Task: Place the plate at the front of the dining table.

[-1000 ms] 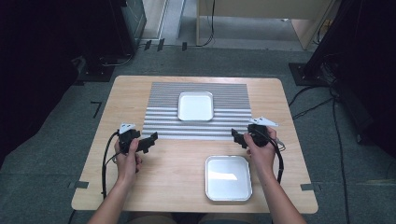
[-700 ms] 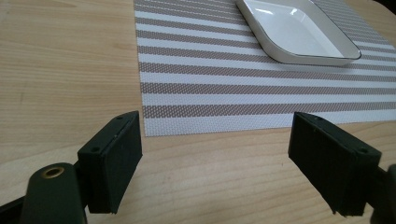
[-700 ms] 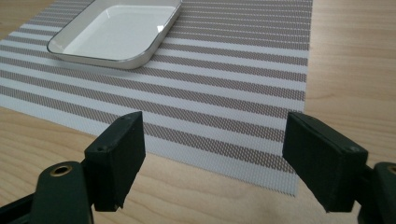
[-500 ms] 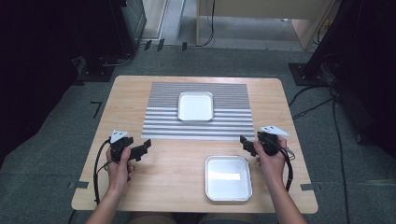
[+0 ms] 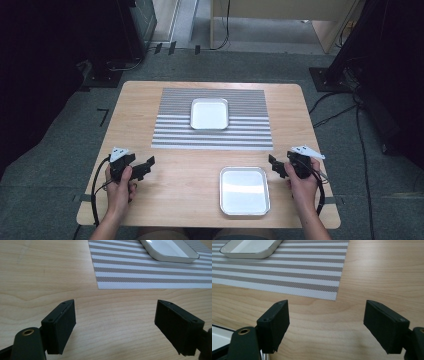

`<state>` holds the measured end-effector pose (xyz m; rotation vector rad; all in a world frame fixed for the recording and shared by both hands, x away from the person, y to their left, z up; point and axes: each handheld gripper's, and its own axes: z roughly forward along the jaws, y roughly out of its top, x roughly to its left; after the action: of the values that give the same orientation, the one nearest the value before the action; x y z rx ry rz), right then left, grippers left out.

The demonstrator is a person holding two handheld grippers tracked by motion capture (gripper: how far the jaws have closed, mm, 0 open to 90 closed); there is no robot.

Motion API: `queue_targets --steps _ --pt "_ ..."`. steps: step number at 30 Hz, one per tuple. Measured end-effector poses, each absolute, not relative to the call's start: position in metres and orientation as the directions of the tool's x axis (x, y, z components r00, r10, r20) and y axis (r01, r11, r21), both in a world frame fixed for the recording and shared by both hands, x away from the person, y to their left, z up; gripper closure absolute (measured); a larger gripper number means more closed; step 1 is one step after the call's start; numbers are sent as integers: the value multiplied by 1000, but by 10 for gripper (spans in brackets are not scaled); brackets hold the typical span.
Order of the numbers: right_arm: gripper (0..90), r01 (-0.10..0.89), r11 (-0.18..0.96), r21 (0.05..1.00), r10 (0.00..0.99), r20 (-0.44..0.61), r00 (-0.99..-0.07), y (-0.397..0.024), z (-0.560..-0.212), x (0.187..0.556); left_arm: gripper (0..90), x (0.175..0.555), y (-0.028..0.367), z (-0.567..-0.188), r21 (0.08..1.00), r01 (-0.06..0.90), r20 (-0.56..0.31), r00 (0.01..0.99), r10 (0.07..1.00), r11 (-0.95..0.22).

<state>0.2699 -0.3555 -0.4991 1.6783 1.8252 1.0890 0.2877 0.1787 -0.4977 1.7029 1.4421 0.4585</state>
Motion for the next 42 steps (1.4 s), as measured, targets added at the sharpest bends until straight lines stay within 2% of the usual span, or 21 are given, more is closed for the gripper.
queue_targets --steps 7,19,32,42 --pt "205 629 -60 775 970 194 -148 -373 -506 253 174 276 196 -501 771 635 -259 243 935 49" --pt "205 640 -72 765 978 180 -106 -396 -515 227 174 255 224 -510 757 651 -252 203 946 61" --pt "205 655 -61 753 987 145 -75 -418 -518 200 174 238 254 -513 741 672 -155 167 974 3" --pt "205 672 2 740 999 30 -36 -414 -525 190 174 227 265 -516 736 671 -34 172 985 -91"
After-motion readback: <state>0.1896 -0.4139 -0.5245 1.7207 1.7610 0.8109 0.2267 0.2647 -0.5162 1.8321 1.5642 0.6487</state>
